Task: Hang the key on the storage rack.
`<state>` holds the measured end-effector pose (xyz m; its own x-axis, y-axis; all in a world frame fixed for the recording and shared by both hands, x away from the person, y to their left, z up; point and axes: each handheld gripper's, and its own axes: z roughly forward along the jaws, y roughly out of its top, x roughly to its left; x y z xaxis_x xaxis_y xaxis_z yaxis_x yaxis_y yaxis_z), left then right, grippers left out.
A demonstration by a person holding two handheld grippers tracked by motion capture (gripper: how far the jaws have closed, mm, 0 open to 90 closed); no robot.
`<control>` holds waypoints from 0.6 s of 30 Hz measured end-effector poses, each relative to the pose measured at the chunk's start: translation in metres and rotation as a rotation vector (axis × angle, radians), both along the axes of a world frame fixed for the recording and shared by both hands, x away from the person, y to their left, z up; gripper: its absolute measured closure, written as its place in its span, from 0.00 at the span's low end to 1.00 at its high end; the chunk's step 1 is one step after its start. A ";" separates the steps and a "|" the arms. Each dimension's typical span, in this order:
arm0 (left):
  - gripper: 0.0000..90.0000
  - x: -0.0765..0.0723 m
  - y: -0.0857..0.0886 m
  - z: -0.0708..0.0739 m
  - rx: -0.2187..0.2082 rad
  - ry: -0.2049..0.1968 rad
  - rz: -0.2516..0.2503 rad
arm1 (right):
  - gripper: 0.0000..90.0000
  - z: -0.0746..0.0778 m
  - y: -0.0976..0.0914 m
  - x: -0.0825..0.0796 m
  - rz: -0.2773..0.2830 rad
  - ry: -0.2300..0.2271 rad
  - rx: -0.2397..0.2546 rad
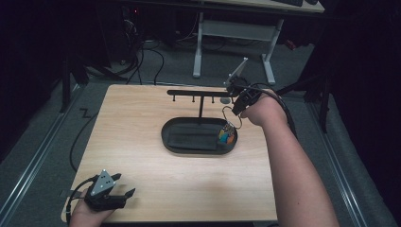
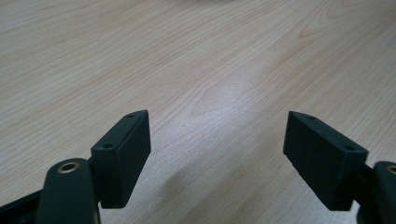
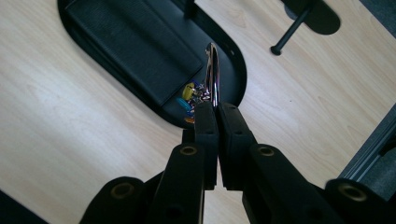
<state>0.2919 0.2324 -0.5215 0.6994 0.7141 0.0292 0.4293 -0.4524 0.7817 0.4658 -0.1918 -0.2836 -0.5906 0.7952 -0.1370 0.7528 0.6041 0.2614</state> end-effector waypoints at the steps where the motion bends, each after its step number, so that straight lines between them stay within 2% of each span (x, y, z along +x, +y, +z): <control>1: 0.26 0.000 0.001 0.000 0.004 -0.001 -0.001 | 0.98 -0.001 -0.002 0.004 -0.002 -0.005 0.005; 6: 0.27 -0.001 0.002 -0.001 0.000 0.002 0.007 | 0.98 -0.004 -0.009 0.017 -0.025 -0.024 0.034; 10: 0.27 -0.001 0.003 -0.001 0.002 0.004 0.010 | 0.98 -0.011 -0.012 0.028 -0.037 -0.021 0.026; 14: 0.27 -0.002 0.004 -0.002 -0.002 0.007 0.013 | 0.98 -0.013 -0.017 0.035 -0.057 -0.034 0.050; 18: 0.27 -0.002 0.004 -0.002 -0.002 0.009 0.012 | 0.98 -0.017 -0.020 0.040 -0.065 -0.025 0.042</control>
